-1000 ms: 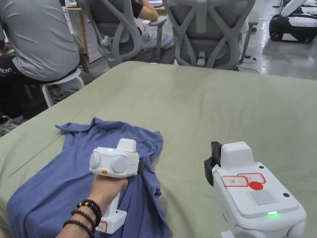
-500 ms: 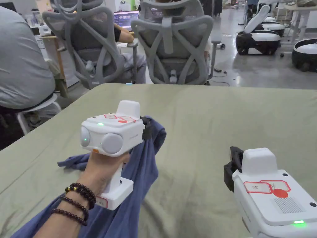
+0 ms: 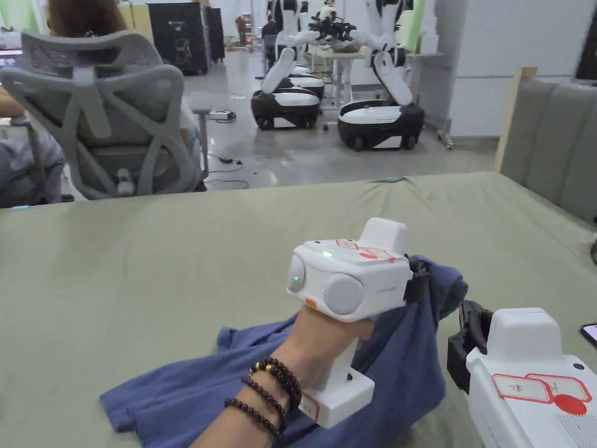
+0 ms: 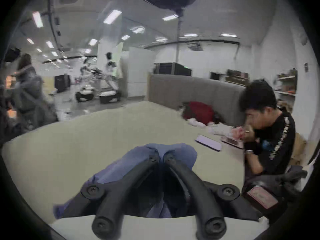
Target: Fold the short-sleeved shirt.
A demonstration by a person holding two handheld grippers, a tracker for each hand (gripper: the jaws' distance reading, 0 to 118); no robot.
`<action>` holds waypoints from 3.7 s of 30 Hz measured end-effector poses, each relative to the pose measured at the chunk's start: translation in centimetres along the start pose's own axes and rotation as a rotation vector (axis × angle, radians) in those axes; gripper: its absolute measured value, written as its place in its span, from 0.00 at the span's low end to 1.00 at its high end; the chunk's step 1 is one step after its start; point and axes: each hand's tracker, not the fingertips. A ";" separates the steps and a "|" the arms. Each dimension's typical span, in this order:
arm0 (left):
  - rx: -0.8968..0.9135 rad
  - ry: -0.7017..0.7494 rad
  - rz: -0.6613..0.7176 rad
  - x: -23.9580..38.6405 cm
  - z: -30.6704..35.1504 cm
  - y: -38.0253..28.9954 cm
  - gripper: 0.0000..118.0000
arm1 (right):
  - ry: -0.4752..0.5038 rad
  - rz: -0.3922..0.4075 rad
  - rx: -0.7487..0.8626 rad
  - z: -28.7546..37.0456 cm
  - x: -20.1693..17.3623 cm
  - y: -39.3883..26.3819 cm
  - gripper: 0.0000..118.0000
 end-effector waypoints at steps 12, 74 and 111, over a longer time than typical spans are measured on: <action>-0.217 0.031 0.023 2.1 -8.9 -8.2 0.11 | -0.098 -0.008 -0.046 -0.1 4.8 -1.4 0.00; -0.233 0.804 0.388 -20.6 18.7 -15.4 0.01 | 0.154 0.069 -0.072 -4.2 -4.7 -0.2 0.02; -0.062 0.735 0.173 -17.9 16.5 -9.8 0.01 | 0.199 -0.104 -0.347 -17.7 8.8 -7.2 0.12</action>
